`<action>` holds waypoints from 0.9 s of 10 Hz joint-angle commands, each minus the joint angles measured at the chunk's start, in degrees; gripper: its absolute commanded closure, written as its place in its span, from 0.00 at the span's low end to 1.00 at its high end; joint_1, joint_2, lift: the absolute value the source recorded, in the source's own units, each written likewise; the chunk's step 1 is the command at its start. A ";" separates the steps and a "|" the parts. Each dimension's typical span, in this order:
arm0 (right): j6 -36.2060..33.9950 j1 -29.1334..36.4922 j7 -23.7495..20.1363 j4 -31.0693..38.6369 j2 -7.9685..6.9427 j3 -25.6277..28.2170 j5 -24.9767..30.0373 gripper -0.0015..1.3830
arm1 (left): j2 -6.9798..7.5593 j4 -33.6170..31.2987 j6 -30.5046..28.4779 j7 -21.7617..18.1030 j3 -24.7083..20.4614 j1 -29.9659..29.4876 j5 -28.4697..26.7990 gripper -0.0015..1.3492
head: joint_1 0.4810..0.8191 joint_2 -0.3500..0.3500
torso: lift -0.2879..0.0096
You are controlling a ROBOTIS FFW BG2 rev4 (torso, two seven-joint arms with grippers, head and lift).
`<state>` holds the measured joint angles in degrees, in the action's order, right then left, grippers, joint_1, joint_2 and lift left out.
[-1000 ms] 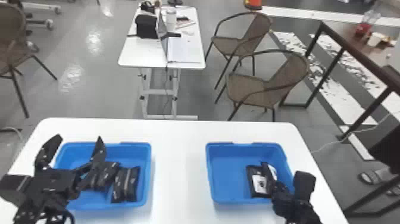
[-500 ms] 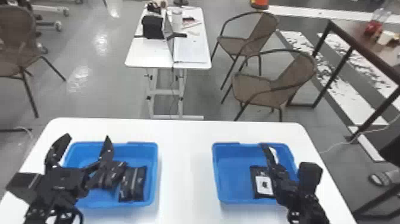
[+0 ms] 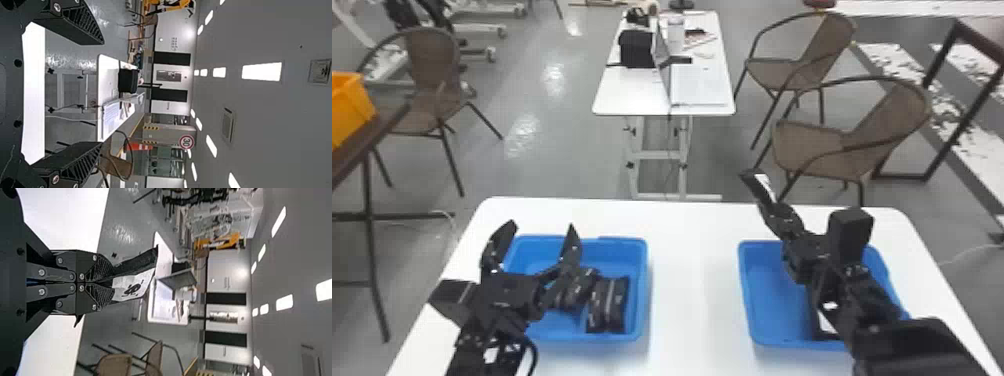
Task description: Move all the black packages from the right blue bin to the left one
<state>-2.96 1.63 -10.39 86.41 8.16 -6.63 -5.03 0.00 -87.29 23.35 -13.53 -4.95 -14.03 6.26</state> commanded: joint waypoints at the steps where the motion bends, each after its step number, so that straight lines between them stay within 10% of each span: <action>1: 1.38 -3.92 -1.56 -2.48 0.28 -4.45 0.02 0.92 | -0.15 -0.07 -0.06 0.00 0.12 -0.03 -0.02 0.09 | 0.63 0.57 | 0.97; 9: 3.57 -16.22 -5.78 -9.51 4.14 -26.60 -9.56 0.92 | -0.15 -11.24 -27.22 -0.70 4.43 2.78 20.37 0.09 | 0.63 0.77 | 0.97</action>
<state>0.56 -13.77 -16.16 77.21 11.92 -31.78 -13.99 0.00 -98.00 -2.61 -14.24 -0.63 -11.53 26.11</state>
